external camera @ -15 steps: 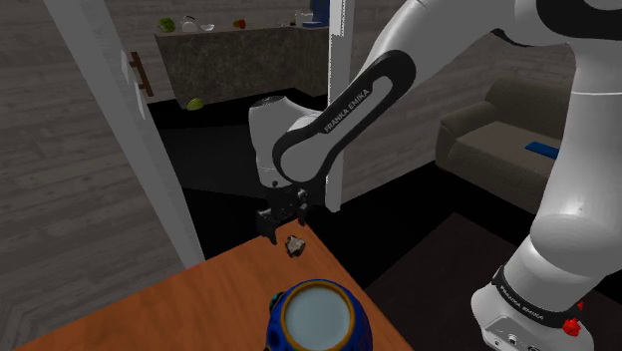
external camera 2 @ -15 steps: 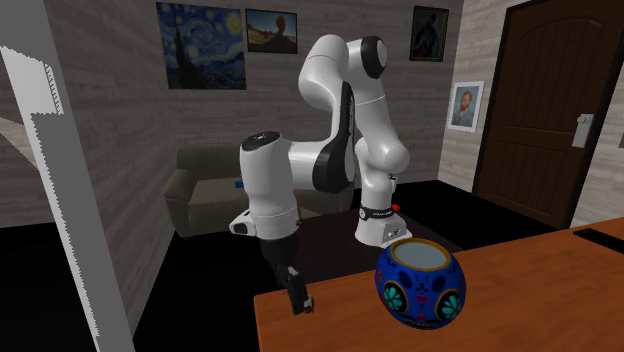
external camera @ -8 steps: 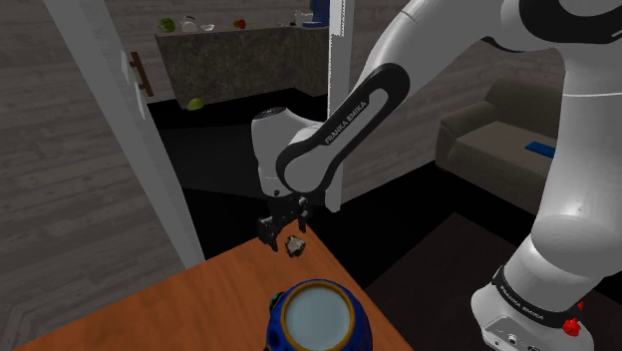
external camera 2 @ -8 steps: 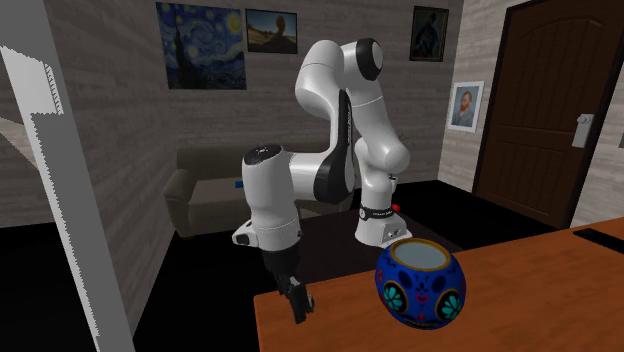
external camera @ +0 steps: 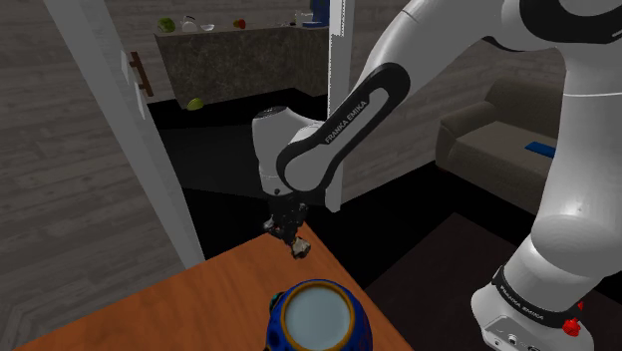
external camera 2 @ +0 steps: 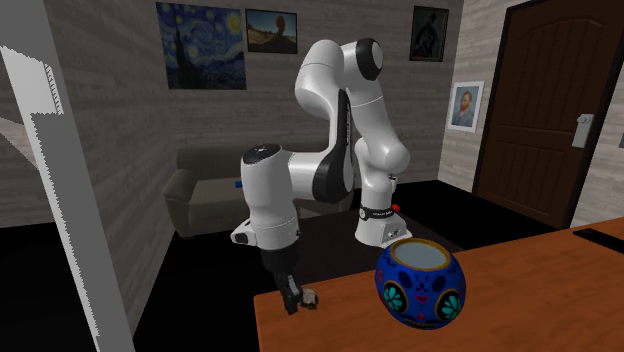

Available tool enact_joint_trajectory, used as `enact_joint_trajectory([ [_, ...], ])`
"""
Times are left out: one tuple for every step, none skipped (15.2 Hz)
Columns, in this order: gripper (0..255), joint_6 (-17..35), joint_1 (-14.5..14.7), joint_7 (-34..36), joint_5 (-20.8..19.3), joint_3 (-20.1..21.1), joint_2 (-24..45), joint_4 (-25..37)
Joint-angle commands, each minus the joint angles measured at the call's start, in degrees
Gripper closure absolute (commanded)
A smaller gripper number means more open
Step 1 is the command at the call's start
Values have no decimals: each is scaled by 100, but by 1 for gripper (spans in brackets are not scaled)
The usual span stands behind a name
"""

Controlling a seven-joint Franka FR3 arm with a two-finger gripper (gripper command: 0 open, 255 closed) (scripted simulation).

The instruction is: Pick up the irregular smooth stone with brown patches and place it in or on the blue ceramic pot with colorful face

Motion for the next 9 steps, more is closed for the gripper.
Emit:
enact_joint_trajectory([
  [255,17,17,-3,7,17,22,-4],
  [255,24,12,-7,9,18,17,-16],
  [255,26,-8,-25,34,33,-17,-46],
  [255,23,-6,-24,32,31,-14,-40],
  [255,24,-6,-25,28,29,-9,-37],
  [255,21,-8,-22,25,24,-12,-33],
  [0,21,-8,-22,25,24,-12,-33],
  [0,171,-164,-71,314,179,-317,-335],
  [0,308,-325,-151,646,352,-636,-629],
])
